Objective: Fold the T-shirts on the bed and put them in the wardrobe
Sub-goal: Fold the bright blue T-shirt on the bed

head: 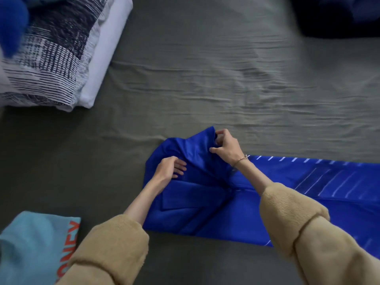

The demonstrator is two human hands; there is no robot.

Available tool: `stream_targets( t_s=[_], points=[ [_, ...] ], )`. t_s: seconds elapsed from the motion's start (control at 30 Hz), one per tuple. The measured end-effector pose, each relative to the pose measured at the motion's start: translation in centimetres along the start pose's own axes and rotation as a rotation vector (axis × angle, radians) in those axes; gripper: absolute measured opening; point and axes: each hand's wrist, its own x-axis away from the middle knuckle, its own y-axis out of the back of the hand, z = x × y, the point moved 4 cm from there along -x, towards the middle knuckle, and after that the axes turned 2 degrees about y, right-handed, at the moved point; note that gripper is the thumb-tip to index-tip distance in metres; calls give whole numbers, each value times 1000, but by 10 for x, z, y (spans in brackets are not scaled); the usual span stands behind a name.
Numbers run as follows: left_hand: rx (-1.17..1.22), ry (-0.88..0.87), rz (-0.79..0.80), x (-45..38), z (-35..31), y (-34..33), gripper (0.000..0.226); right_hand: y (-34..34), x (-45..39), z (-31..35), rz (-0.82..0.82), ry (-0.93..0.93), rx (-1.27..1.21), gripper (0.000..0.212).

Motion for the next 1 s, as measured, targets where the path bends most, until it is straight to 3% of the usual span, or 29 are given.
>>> stream_targets(
  t_s=[0.1,0.17,0.3,0.37,0.43,0.5,0.53,0.63,0.7,0.83,0.9,1.0],
  points=[
    [197,157,49,-2,7,11,55,-7,8,19,92,39,-256,50],
    [304,248,74,-6,8,15,67,-14,22,31,293,108,-393,46],
    [538,365,111,-18,7,18,74,-36,63,41,772,222,-192,52],
    [462,372,88,-23,10,18,76,-47,75,36,883,248,-84,50],
    [292,329,-66,-24,14,23,55,-53,80,31,885,239,-72,48],
    [299,262,-157,-24,16,25,14,-53,81,28,800,263,-28,45],
    [330,234,-187,-25,18,27,9,-50,79,27,717,297,25,42],
    [388,146,-279,-26,22,36,10,-39,69,23,519,376,264,28],
    [364,113,-300,-25,24,38,15,-34,66,17,532,349,366,15],
    [41,43,-332,-11,22,34,42,-35,67,11,603,252,220,22],
    [-152,-97,-378,1,16,30,45,-33,65,11,537,240,158,7],
    [-409,-377,-460,16,10,23,37,-32,56,9,436,195,77,7]
  ],
)
